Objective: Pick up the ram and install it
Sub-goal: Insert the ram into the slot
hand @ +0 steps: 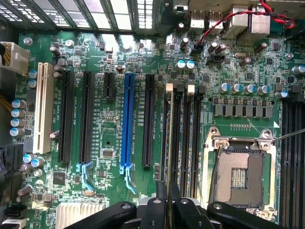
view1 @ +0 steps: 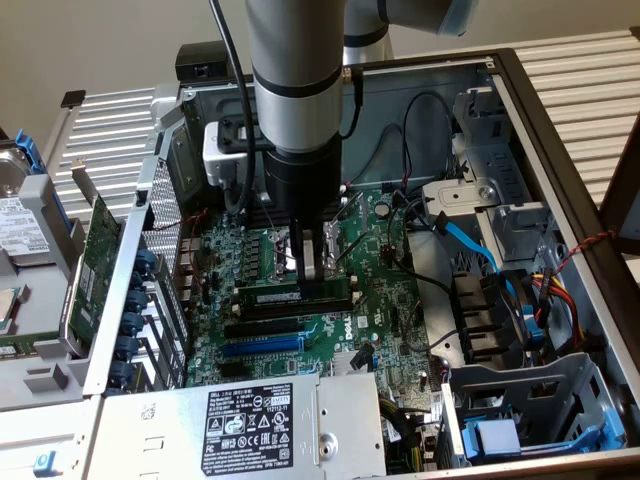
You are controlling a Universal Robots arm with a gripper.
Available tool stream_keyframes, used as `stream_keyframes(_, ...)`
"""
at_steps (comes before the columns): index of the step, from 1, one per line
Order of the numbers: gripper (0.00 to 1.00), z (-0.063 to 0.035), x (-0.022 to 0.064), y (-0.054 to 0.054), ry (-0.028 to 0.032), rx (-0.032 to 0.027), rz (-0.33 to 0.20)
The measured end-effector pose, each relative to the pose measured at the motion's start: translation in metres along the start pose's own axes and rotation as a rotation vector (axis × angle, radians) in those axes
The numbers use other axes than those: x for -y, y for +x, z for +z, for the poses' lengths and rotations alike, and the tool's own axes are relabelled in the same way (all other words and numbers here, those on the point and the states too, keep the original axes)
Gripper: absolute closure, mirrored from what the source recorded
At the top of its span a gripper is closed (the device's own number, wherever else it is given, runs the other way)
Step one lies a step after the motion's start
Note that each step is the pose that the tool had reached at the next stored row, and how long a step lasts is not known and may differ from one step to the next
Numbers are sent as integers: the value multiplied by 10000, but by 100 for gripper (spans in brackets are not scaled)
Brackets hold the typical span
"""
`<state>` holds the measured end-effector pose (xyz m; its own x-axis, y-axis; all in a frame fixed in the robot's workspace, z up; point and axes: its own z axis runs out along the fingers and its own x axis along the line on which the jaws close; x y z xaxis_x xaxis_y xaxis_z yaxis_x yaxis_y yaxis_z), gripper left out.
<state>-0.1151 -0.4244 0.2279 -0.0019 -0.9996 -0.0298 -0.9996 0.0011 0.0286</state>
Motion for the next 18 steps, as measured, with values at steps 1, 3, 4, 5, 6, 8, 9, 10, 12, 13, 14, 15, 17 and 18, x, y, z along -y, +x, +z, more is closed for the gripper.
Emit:
stream_keyframes(1, 87, 0, -2, 0, 0, -1, -1)
stream_keyframes(3, 87, 0, -4, 0, 0, -1, -2)
stream_keyframes(4, 87, 0, -4, 0, 1, -2, -2)
stream_keyframes(5, 87, 0, -4, 0, 3, -3, -1)
stream_keyframes(6, 87, 0, -4, 0, 5, -2, -1)
stream_keyframes(8, 87, 0, -5, 1, 7, -7, -1)
stream_keyframes(9, 87, 0, -5, 1, 9, -14, -1)
stream_keyframes(10, 87, 0, -5, 1, 11, -20, 0)
stream_keyframes(12, 87, 1, -5, 0, 20, -42, 1)
stream_keyframes(13, 87, 0, -5, 0, 26, -57, 1)
stream_keyframes(14, 87, 0, -5, 0, 34, -69, 1)
stream_keyframes(15, 87, 0, -5, 0, 41, -82, 0)
stream_keyframes(17, 87, 0, -5, 0, 60, -95, 0)
stream_keyframes(18, 87, 0, -4, 0, 67, -95, 0)
